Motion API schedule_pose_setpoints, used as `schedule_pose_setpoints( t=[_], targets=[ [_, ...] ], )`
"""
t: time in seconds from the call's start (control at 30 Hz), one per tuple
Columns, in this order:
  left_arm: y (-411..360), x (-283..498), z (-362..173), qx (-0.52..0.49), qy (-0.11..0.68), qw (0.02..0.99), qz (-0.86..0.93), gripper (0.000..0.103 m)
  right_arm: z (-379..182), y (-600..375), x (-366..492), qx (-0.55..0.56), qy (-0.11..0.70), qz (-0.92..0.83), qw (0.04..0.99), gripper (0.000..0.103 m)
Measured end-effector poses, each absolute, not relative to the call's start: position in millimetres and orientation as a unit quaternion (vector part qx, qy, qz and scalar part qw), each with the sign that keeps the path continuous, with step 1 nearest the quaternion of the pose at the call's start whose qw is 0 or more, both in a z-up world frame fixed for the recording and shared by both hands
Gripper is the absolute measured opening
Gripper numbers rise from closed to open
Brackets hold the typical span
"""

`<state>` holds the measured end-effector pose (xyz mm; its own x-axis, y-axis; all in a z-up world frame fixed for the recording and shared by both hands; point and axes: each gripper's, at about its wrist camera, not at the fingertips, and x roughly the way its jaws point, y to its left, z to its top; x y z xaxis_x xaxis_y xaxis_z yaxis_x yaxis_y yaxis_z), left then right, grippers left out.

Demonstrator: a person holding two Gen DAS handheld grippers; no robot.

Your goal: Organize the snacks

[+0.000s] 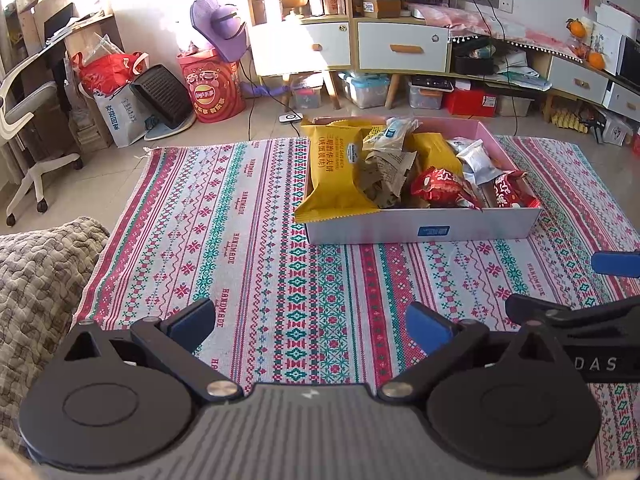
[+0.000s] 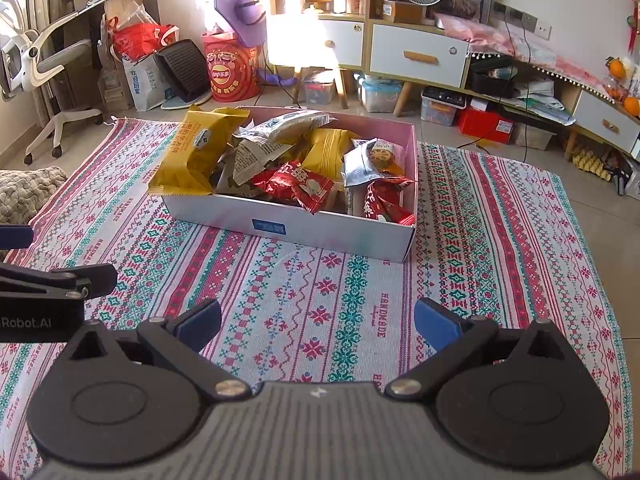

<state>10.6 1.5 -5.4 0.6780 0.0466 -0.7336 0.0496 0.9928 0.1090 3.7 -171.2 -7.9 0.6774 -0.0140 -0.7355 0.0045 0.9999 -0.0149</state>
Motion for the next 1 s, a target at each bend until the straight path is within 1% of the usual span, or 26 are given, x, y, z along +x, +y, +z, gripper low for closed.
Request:
schedule_pose_setpoints(
  t=[1.0],
  targets=[
    [1.1,10.3,-5.3,0.061,0.401,0.914,0.000,0.103,-9.9,-173.0,2.5,-0.007,0.403,-0.006,0.915,0.103]
  ],
)
